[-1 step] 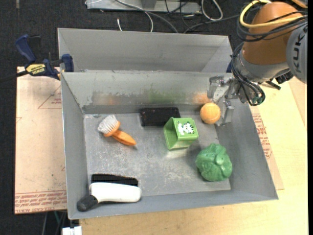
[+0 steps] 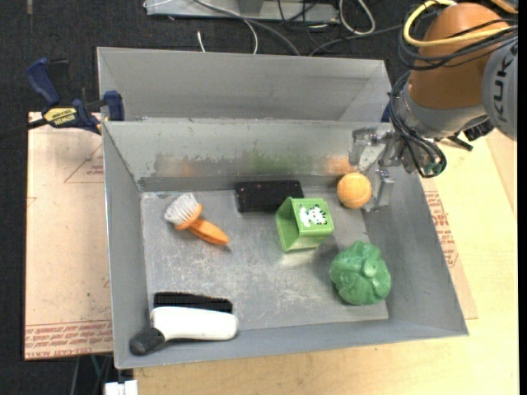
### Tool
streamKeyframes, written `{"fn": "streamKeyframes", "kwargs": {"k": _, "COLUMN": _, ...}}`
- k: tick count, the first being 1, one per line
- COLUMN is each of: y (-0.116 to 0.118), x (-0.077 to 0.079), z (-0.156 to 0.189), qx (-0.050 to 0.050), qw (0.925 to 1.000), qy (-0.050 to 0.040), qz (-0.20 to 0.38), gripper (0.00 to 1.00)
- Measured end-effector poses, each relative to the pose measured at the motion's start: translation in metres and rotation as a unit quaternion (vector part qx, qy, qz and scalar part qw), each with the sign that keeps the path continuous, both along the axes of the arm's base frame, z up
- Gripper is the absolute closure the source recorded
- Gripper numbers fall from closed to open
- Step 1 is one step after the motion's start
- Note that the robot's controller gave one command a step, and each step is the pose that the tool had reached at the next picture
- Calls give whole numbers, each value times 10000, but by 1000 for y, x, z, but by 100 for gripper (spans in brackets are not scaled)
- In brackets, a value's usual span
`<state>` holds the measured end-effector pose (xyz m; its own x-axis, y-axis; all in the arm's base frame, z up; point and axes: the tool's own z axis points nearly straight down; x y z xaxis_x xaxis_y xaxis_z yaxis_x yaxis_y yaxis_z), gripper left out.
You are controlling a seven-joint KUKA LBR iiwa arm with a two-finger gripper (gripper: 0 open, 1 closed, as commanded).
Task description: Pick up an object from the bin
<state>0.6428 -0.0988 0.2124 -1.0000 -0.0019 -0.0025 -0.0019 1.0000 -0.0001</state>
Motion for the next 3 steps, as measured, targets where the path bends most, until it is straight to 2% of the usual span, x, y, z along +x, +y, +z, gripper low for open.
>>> {"fn": "streamKeyframes", "kwargs": {"k": 1, "y": 8, "x": 0, "z": -2, "qx": -12, "qw": 9999, "qy": -8, "qz": 141, "gripper": 0}}
{"fn": "streamKeyframes", "kwargs": {"k": 2, "y": 20, "x": -11, "z": -21, "qx": 6, "qw": 9980, "qy": -44, "qz": 627, "gripper": 0}}
{"fn": "streamKeyframes", "kwargs": {"k": 3, "y": 6, "x": -75, "z": -106, "qx": 5, "qw": 9995, "qy": -55, "qz": 308, "gripper": 100}}
